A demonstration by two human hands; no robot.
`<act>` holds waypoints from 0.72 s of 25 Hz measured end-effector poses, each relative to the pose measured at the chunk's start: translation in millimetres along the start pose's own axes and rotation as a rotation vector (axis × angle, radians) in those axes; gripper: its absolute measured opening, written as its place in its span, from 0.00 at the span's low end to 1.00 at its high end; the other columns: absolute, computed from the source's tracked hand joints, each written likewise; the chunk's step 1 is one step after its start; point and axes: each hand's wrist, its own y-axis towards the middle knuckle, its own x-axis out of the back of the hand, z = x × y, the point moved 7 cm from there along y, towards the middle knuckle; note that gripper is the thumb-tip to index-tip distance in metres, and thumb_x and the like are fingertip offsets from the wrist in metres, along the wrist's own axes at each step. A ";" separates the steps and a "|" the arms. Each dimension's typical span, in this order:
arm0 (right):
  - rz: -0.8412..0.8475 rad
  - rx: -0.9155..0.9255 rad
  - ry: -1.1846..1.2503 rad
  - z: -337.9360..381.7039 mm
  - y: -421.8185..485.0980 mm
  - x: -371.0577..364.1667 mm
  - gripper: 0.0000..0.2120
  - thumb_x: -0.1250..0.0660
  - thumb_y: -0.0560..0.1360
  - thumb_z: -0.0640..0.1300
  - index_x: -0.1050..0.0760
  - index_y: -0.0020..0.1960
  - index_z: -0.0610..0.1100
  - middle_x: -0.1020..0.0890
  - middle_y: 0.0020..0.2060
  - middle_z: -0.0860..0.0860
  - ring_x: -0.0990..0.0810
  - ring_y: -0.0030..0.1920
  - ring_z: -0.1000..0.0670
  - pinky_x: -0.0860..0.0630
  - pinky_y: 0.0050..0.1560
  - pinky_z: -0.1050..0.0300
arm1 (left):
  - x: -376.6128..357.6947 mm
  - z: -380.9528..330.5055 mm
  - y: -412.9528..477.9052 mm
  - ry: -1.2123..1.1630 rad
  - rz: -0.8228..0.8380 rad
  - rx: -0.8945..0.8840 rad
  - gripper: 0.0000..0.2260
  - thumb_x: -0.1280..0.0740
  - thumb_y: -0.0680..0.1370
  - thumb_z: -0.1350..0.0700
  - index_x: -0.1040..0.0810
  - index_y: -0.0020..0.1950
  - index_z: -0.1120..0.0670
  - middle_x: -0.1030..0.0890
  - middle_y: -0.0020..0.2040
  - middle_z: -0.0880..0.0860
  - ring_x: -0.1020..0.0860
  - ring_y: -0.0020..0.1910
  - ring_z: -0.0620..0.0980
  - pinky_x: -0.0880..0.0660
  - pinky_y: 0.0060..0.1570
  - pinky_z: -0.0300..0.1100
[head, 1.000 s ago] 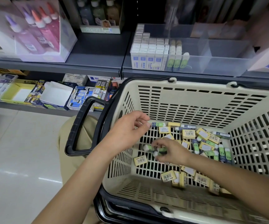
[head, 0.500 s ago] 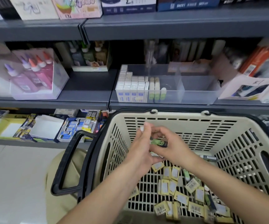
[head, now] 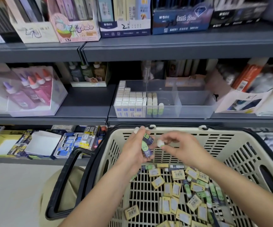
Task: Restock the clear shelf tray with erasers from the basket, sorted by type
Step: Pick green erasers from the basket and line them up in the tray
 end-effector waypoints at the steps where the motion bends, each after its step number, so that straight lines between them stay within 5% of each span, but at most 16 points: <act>1: -0.044 -0.006 0.027 2.0 8.0 11.1 0.14 0.29 0.70 0.41 0.25 0.40 0.60 0.21 0.36 0.59 0.24 0.40 0.62 0.30 0.44 0.72 | 0.2 -7.2 2.5 0.068 -0.012 -0.058 0.10 0.40 0.80 0.49 0.27 0.52 0.54 0.19 0.40 0.52 0.20 0.37 0.49 0.28 0.34 0.41; 6: -0.247 -0.024 0.179 9.1 61.3 64.5 0.12 0.27 0.68 0.38 0.27 0.36 0.52 0.21 0.34 0.55 0.23 0.36 0.54 0.25 0.45 0.60 | -4.9 -50.7 15.9 0.301 -0.069 -0.355 0.04 0.40 0.80 0.51 0.30 0.48 0.50 0.19 0.42 0.49 0.18 0.39 0.50 0.31 0.28 0.36; 10: -0.408 -0.025 0.008 8.1 101.5 95.8 0.10 0.28 0.69 0.45 0.27 0.35 0.55 0.20 0.33 0.59 0.20 0.38 0.55 0.25 0.48 0.61 | -3.1 -74.4 25.6 0.266 -0.091 -0.480 0.08 0.43 0.81 0.50 0.26 0.49 0.50 0.20 0.41 0.47 0.19 0.35 0.45 0.34 0.29 0.36; 14: -0.276 -0.108 -0.183 -3.2 127.5 80.0 0.06 0.30 0.71 0.46 0.27 0.38 0.54 0.22 0.32 0.61 0.20 0.41 0.54 0.29 0.42 0.63 | 1.5 -78.8 31.9 0.265 -0.105 -0.544 0.08 0.43 0.81 0.52 0.26 0.47 0.49 0.22 0.40 0.49 0.20 0.32 0.42 0.33 0.31 0.37; 18: -0.082 -0.176 -0.179 -17.4 136.7 59.0 0.03 0.33 0.74 0.47 0.27 0.43 0.53 0.18 0.38 0.53 0.19 0.44 0.51 0.25 0.48 0.58 | 3.7 -78.6 34.8 0.249 -0.084 -0.599 0.08 0.43 0.81 0.53 0.25 0.47 0.49 0.22 0.43 0.53 0.20 0.35 0.45 0.27 0.33 0.31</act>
